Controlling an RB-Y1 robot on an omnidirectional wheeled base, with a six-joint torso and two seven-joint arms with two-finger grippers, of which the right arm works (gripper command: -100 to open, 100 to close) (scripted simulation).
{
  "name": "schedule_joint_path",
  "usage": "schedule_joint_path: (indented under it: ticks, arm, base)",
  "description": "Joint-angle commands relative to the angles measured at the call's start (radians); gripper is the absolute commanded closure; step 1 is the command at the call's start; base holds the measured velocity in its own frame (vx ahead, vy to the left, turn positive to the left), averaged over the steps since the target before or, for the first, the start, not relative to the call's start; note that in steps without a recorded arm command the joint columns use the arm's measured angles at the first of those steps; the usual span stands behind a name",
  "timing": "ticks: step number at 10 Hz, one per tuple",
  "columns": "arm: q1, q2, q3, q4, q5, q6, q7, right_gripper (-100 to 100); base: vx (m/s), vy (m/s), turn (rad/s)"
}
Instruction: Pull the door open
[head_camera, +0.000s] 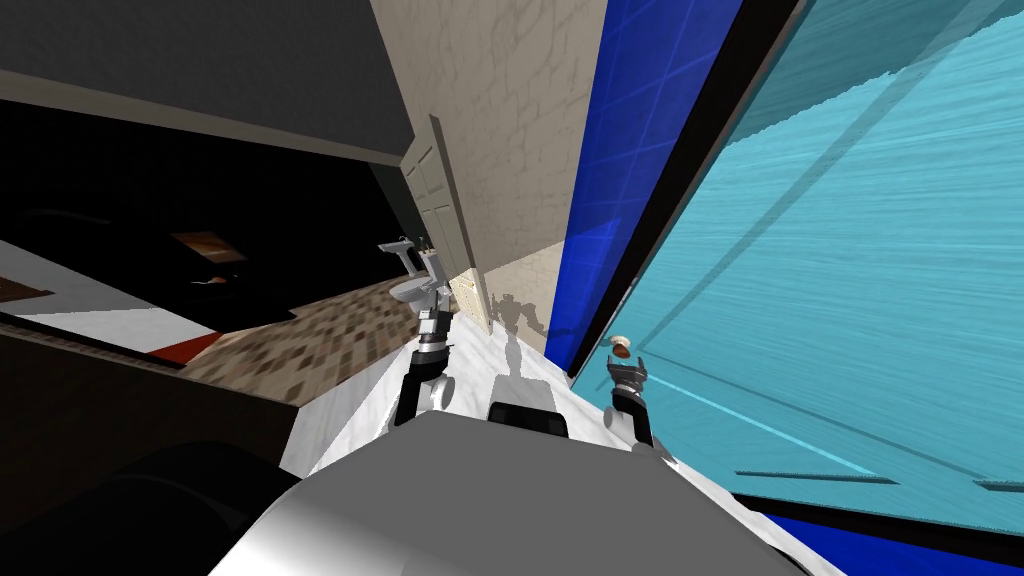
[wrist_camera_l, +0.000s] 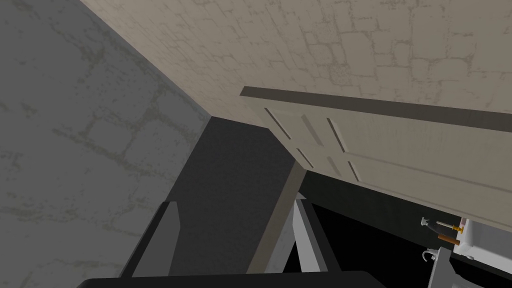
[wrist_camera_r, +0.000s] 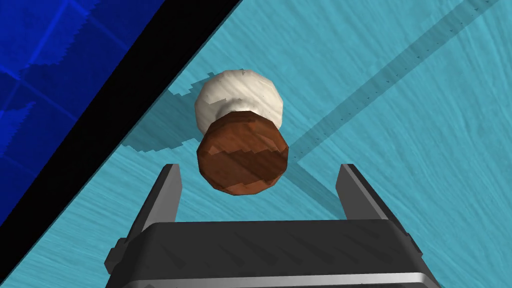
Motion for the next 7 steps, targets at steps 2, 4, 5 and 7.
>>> schedule_joint_path:
  ticks: [2,4,5,7]
  arm:
    - [-0.008,0.010,0.007,0.002,-0.028,-0.002,-0.067,-100]
    - [-0.015,0.025,0.015,-0.003,-0.065,-0.002,-0.130,-100]
    - [-0.015,0.025,0.015,-0.003,-0.065,-0.002,-0.149,-100]
    - [-0.018,0.032,0.019,-0.005,-0.083,-0.002,-0.190,-100]
  base:
    - [-0.067,-0.010,0.054]
    - [-0.074,-0.004,0.064]
    - [-0.060,-0.010,0.028]
    - [-0.052,-0.013,0.038]
